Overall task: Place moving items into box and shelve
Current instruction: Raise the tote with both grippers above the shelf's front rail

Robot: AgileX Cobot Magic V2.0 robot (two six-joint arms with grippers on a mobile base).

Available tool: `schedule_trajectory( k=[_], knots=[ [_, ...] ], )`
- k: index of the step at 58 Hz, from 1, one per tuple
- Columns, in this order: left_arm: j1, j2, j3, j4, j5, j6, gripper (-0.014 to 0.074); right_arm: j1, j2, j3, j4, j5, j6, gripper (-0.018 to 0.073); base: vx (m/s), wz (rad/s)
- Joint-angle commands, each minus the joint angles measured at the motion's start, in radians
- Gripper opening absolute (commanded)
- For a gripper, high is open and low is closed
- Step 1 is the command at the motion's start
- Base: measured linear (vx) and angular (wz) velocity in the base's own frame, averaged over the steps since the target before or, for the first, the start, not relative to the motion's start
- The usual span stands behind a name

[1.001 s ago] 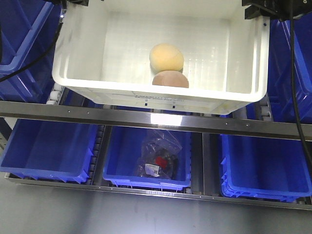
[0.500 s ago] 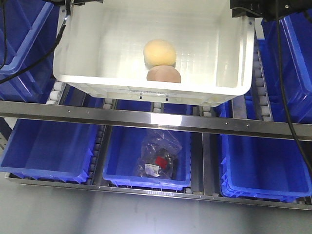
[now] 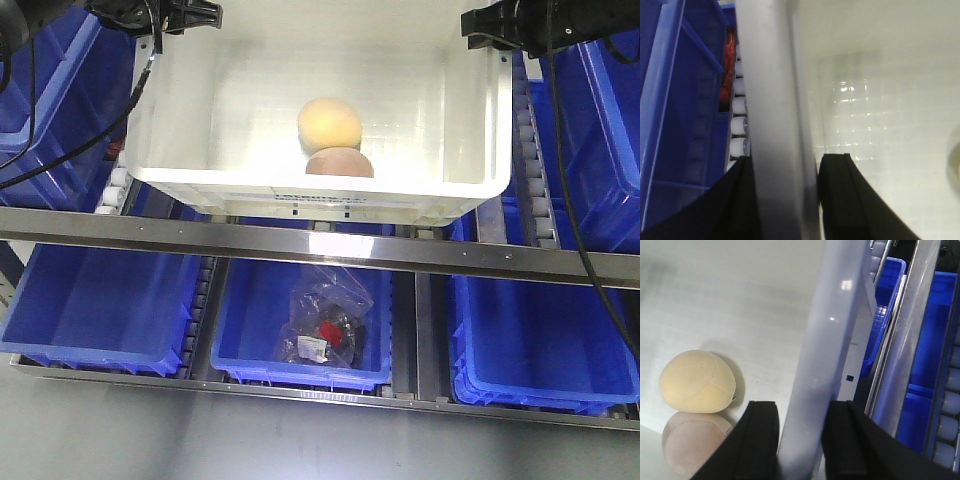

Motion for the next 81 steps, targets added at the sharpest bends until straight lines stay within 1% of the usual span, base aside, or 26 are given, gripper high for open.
schedule_trajectory(
  k=[1,7,14,19,37,48,54,60,65,71,77,81],
  knots=[
    [-0.004,-0.052,-0.034,0.033,-0.086,0.008,0.0002,0.006,-0.068,-0.047,0.057,-0.1,-0.035,-0.0002,0.0,0.0],
    [-0.004,-0.051,-0.034,0.033,-0.07,0.009,0.0002,0.006,-0.068,-0.047,0.057,-0.082,-0.024,-0.0002,0.0,0.0],
    [-0.004,-0.054,-0.034,0.035,-0.047,0.009,0.0002,0.006,-0.068,-0.047,0.057,-0.073,0.02,-0.0002,0.0,0.0],
    [-0.004,-0.058,-0.034,0.036,-0.046,0.009,0.0002,0.006,-0.068,-0.047,0.057,-0.077,0.019,-0.0002,0.0,0.0],
    [-0.004,-0.058,-0.034,0.035,-0.108,0.009,0.0002,0.006,-0.068,-0.047,0.056,-0.083,0.009,-0.0001,0.0,0.0],
    [-0.004,-0.058,-0.034,-0.025,-0.112,0.009,0.0004,0.006,-0.068,-0.047,0.056,-0.09,0.011,0.0022,0.0,0.0],
    [-0.004,-0.058,-0.034,-0.027,-0.113,0.011,0.0017,0.006,-0.068,-0.047,0.056,-0.103,0.012,0.0066,0.0,0.0],
    [-0.004,-0.058,-0.034,-0.027,-0.115,0.038,0.0068,0.006,-0.068,-0.047,0.056,-0.111,0.013,0.013,0.0,0.0],
    [-0.004,-0.058,-0.034,-0.027,-0.122,0.043,0.0139,0.006,-0.068,-0.047,0.056,-0.112,0.013,0.0192,0.0,0.0],
    [-0.004,-0.058,-0.034,-0.031,-0.137,0.042,0.0248,0.006,-0.068,-0.047,0.056,-0.112,0.017,0.0267,0.0,0.0],
    [-0.004,-0.058,-0.034,-0.057,-0.156,0.041,0.0365,0.006,-0.067,-0.047,0.056,-0.115,0.017,0.0325,0.0,0.0],
    [-0.004,-0.058,-0.034,-0.077,-0.161,0.04,0.0428,0.006,-0.067,-0.047,0.056,-0.12,0.017,0.0365,0.0,0.0]
  ],
)
